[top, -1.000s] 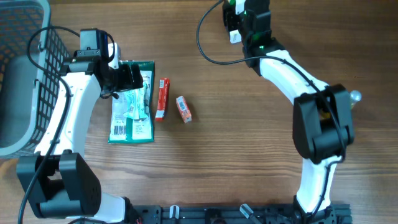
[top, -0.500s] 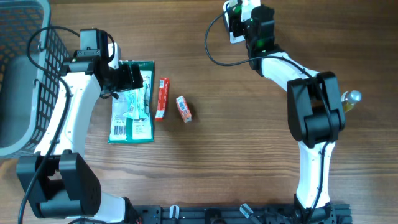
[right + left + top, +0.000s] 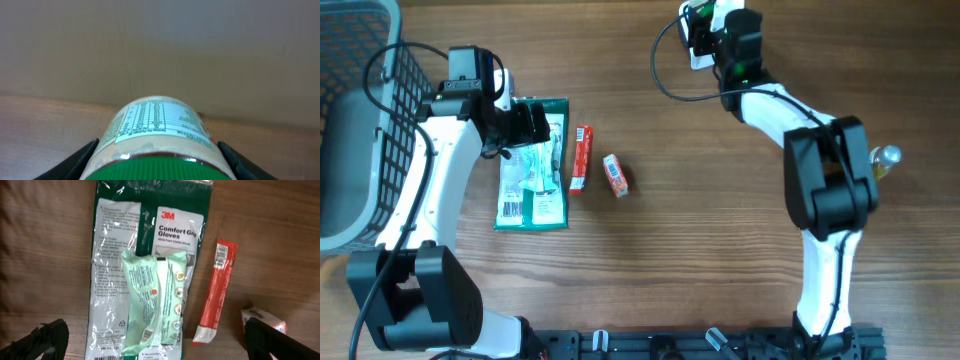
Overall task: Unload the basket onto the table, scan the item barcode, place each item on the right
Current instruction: 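Carry the green jar to the right edge and set it down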
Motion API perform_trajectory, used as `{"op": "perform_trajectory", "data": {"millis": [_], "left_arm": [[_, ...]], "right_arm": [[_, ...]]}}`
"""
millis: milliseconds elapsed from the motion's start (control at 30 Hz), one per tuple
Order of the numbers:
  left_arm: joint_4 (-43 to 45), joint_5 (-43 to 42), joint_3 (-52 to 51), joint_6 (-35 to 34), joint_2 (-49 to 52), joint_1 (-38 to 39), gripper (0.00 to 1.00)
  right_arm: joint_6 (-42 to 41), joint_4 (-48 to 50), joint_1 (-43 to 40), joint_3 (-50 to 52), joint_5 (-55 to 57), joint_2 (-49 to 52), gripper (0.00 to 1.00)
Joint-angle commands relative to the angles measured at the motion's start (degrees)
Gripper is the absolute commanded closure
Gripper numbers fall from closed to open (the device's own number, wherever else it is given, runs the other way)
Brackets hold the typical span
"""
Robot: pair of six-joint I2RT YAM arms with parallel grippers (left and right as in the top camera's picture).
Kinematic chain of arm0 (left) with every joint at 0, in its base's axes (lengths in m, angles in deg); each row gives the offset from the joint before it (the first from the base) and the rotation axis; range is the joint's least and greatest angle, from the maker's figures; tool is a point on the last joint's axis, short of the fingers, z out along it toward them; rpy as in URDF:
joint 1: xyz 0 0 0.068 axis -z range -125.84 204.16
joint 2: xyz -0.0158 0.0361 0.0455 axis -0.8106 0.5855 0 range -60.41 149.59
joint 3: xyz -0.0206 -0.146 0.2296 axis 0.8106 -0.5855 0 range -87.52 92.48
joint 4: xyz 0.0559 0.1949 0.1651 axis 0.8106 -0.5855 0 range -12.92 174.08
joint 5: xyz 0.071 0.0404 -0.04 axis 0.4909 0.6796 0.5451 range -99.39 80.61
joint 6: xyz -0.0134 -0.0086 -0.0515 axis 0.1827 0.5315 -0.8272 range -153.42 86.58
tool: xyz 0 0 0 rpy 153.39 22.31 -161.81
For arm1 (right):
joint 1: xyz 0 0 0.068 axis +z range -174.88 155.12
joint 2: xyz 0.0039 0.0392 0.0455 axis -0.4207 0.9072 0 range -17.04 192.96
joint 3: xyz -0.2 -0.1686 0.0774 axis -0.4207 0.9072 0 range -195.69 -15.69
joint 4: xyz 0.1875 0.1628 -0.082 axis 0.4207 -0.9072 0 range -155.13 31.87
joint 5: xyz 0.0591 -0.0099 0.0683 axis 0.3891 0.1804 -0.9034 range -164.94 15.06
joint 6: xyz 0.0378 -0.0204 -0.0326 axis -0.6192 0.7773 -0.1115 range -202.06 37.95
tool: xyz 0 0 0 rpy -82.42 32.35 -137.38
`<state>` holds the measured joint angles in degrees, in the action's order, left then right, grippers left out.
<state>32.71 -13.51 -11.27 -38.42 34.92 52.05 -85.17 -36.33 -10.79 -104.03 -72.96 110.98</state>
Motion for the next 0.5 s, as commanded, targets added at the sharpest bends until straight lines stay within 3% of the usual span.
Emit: {"op": "perform_trajectory", "data": {"millis": [0, 133, 233, 333, 467], "left_arm": [[-0.07, 0.35, 0.59, 0.07, -0.72, -0.26, 0.00], [-0.07, 0.35, 0.59, 0.07, -0.72, -0.26, 0.00], [-0.07, 0.35, 0.59, 0.09, -0.72, -0.26, 0.00], [-0.07, 0.35, 0.59, 0.07, -0.72, -0.26, 0.00], [-0.07, 0.35, 0.59, 0.07, -0.72, -0.26, 0.00]], "right_arm": [[-1.66, -15.37, 0.09, -1.11, 1.31, -16.31, 0.96], [-1.99, -46.75, 0.09, -1.11, 1.38, -26.64, 0.96], [-2.32, -65.99, 0.09, -0.92, 1.36, -26.97, 0.95], [-6.19, -77.77, 0.09, 3.37, 1.40, -26.12, 0.93], [-8.04, -76.24, 0.07, 13.31, 2.62, -26.12, 0.84]]}}
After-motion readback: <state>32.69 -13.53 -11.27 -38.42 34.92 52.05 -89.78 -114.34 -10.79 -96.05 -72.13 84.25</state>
